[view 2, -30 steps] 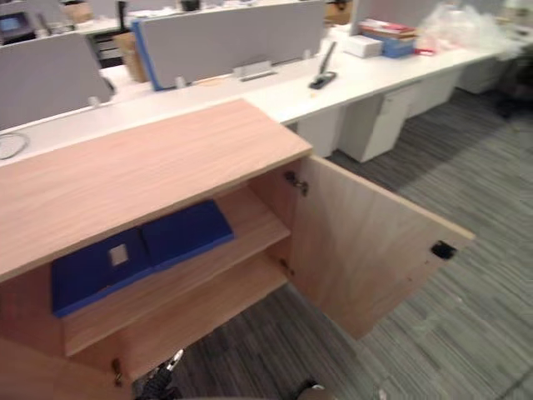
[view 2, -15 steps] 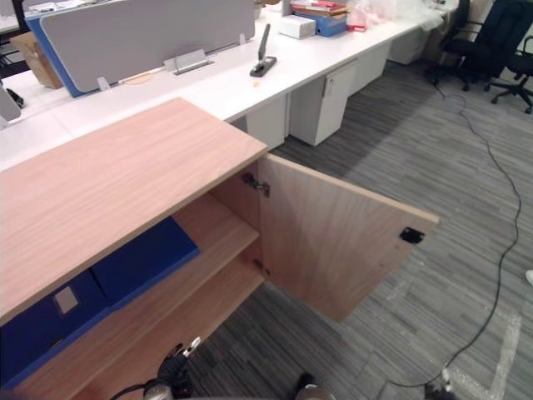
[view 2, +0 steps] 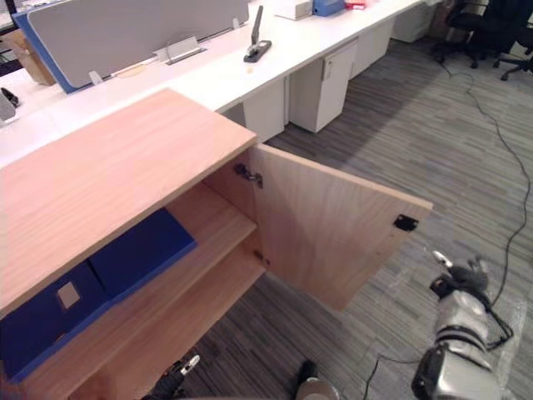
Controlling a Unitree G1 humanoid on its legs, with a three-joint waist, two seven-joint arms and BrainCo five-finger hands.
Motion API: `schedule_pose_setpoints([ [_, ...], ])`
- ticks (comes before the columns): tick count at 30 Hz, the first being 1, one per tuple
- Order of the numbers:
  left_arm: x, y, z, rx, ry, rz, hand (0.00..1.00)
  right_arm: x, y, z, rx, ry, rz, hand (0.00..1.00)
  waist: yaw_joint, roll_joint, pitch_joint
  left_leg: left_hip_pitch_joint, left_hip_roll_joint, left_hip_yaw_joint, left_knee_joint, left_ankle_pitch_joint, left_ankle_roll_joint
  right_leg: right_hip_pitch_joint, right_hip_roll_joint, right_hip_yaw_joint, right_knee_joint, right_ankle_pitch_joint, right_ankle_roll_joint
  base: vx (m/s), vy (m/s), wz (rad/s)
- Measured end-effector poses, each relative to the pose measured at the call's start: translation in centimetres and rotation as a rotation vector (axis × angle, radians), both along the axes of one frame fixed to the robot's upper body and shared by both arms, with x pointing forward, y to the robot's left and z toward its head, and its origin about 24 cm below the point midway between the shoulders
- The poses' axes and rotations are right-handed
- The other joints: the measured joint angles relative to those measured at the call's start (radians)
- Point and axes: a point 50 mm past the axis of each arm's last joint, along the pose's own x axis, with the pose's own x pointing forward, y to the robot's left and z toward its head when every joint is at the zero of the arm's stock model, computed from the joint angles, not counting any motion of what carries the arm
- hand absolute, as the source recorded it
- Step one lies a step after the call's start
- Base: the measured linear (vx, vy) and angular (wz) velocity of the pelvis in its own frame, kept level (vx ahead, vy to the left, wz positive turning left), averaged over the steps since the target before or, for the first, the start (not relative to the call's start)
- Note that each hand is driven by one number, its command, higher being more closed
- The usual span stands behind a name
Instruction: Walk over to the cabinet, pick up the folder, carry it to the office cabinet, place the folder inside the office cabinet, then close the office cabinet door
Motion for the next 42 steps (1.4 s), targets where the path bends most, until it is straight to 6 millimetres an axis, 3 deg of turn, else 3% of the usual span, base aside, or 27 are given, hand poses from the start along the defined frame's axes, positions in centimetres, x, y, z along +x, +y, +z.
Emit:
schedule_pose_setpoints([
  [12, 0.5, 0.3, 0.2, 0.004, -0.016, -0.035, 0.0, 6.2, 5.0, 2.7, -0.232, 0.109, 0.422, 0.0, 0.027, -0.009, 0.036, -0.018, -0.012, -0.059, -0.031, -0.044, -0.016, 0.021, 0.025, 0.01, -0.133, 0.098, 0.001, -0.12, 0.001, 0.02],
  [20, 0.5, 0.5, 0.2, 0.009, -0.018, -0.038, 0.0, 7.2, 5.7, 3.7, -0.346, 0.144, 0.506, 0.0, 0.018, -0.006, 0.043, -0.023, 0.002, -0.059, -0.011, -0.055, -0.019, 0.033, 0.044, 0.02, -0.168, 0.127, -0.007, -0.03, -0.025, -0.05],
  [27, 0.6, 0.5, 0.3, 0.006, -0.026, -0.042, 0.0, 8.5, 5.6, 6.9, -0.407, 0.06, 0.516, 0.0, 0.016, -0.014, 0.05, -0.023, 0.005, -0.063, -0.006, -0.055, -0.02, 0.032, 0.048, 0.022, -0.17, 0.126, -0.007, -0.03, -0.009, -0.01],
  [32, 0.6, 0.6, 0.3, 0.007, -0.026, -0.042, 0.0, 8.7, 7.7, 7.6, -0.55, 0.054, 0.661, 0.0, -0.004, -0.021, 0.06, -0.038, 0.012, -0.058, 0.007, -0.062, -0.028, 0.017, 0.056, 0.033, -0.175, 0.122, -0.006, -0.07, -0.024, -0.1],
  [37, 0.5, 1.0, 0.2, 0.024, -0.007, -0.073, 0.0, 7.3, 12.0, 6.5, -0.806, 0.184, 1.087, 0.0, -0.034, -0.03, 0.057, -0.054, 0.048, -0.05, 0.046, -0.081, -0.031, 0.0, 0.096, 0.056, -0.171, 0.116, -0.014, -0.03, -0.063, -0.23],
  [39, 0.8, 1.0, 0.1, 0.024, -0.004, -0.105, 0.0, 5.4, 15.0, 3.7, -0.877, 0.367, 1.475, 0.0, -0.026, -0.037, 0.052, -0.062, 0.065, -0.061, 0.058, -0.078, -0.03, -0.001, 0.112, 0.055, -0.171, 0.108, -0.024, -0.02, -0.104, -0.01],
  [41, 1.2, 0.8, 0.2, 0.025, -0.011, -0.141, 0.0, 3.5, 19.2, 1.6, -0.817, 0.386, 1.802, 0.0, -0.006, -0.046, 0.036, -0.073, 0.074, -0.098, 0.057, -0.068, -0.022, -0.002, 0.123, 0.041, -0.17, 0.101, -0.035, -0.03, -0.107, 0.13],
  [42, 1.2, 0.8, 0.2, 0.025, -0.012, -0.145, 0.0, 3.2, 19.6, 1.2, -0.802, 0.397, 1.838, 0.0, -0.002, -0.047, 0.034, -0.075, 0.074, -0.103, 0.057, -0.066, -0.021, -0.001, 0.123, 0.038, -0.17, 0.1, -0.035, -0.03, -0.085, 0.27],
])
